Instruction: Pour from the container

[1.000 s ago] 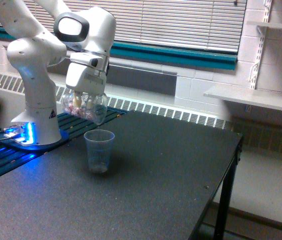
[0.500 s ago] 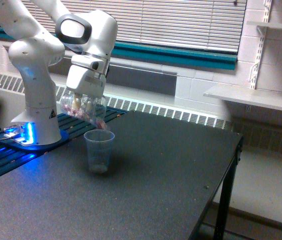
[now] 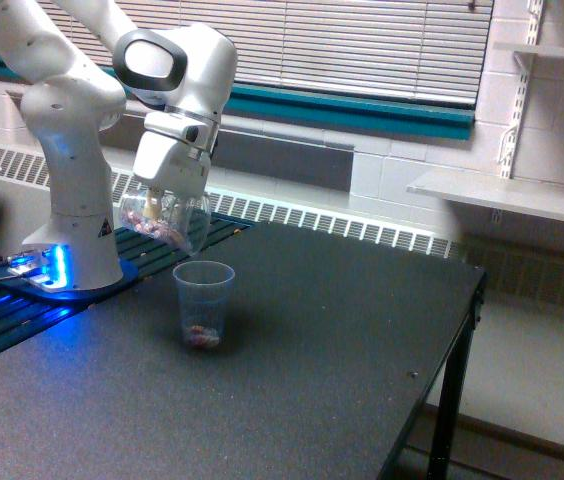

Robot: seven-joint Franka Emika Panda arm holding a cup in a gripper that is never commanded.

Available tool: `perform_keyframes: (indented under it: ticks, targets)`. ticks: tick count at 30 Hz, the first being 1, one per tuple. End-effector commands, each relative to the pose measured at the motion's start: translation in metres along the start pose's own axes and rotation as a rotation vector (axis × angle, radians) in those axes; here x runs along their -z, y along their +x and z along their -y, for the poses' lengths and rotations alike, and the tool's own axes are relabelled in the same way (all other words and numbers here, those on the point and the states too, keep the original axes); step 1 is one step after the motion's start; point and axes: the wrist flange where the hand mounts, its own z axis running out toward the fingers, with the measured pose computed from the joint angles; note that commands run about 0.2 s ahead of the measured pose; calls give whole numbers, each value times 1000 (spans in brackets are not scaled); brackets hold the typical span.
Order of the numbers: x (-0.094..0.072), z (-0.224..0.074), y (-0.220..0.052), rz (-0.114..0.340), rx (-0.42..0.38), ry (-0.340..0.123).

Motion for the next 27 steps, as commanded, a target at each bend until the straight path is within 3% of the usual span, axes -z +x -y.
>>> perform_keyframes:
  ticks: [1, 15, 27]
  targets:
    - [-9, 2, -13, 16, -2, -16]
    - [-14, 5, -19, 34, 14, -33]
    - [-8, 17, -27, 28, 37, -36]
